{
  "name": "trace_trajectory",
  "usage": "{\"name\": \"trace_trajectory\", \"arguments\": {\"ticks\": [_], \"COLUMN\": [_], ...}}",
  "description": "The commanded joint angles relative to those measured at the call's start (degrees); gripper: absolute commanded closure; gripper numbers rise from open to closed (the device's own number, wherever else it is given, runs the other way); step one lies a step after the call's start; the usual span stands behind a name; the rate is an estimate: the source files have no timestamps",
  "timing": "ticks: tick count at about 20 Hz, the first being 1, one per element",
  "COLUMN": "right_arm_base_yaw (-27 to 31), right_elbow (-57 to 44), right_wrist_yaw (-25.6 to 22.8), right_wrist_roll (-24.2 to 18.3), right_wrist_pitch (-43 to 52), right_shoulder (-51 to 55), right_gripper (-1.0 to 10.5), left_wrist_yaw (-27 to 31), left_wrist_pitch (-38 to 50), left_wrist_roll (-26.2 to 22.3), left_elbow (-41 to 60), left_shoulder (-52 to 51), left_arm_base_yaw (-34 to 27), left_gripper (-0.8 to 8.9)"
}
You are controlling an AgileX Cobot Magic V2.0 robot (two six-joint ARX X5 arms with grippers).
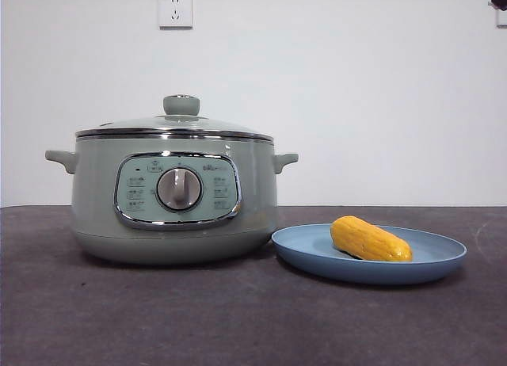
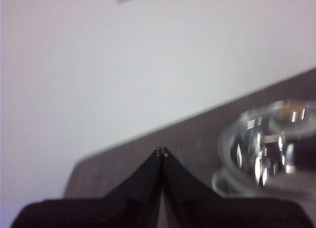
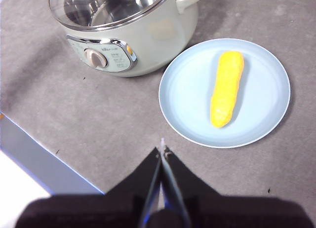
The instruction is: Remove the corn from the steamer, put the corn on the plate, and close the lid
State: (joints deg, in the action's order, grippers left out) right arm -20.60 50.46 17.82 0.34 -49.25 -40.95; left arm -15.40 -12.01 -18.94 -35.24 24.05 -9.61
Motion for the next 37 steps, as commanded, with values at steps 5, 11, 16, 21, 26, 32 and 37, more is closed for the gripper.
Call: {"name": "trace_trajectory", "arguments": {"ticks": [5, 11, 16, 21, 26, 32, 37], "right_arm_base_yaw": [-0.07, -0.07, -0.07, -0.07, -0.07, -0.07, -0.07], "right_elbow": [-0.24, -0.24, -0.24, -0.24, -0.24, -0.24, -0.24], "right_wrist_yaw": [-0.13, -0.13, -0.13, -0.13, -0.13, -0.15, -0.22], "right_wrist_roll": [-0.26, -0.26, -0.26, -0.26, -0.26, -0.26, -0.83], "right_wrist_pitch": [0.33, 0.33, 0.31, 0.31, 0.31, 0.31, 0.50], "right_shoulder": [0.09, 0.09, 0.09, 0.09, 0.09, 0.09, 0.11], "right_gripper": [9.5, 9.5, 9.5, 9.5, 9.5, 9.5, 9.5], "left_wrist_yaw": [5.20, 6.54, 6.29, 6.29, 6.34, 6.32, 6.32], "left_wrist_pitch": [1.27, 1.46, 1.55, 1.95, 1.95, 1.95, 1.95], "left_wrist_roll": [2.73, 6.93, 10.08, 10.19, 10.19, 10.19, 10.19], "left_elbow": [20.26, 31.21, 34.99, 34.97, 34.97, 34.97, 34.97], "left_shoulder": [-13.55, -20.83, -23.91, -23.89, -23.89, -23.89, -23.89], "left_arm_base_yaw": [-0.24, -0.24, -0.17, -0.20, -0.20, -0.20, -0.20], "left_gripper": [8.15, 8.15, 8.15, 8.15, 8.15, 8.15, 8.15]}}
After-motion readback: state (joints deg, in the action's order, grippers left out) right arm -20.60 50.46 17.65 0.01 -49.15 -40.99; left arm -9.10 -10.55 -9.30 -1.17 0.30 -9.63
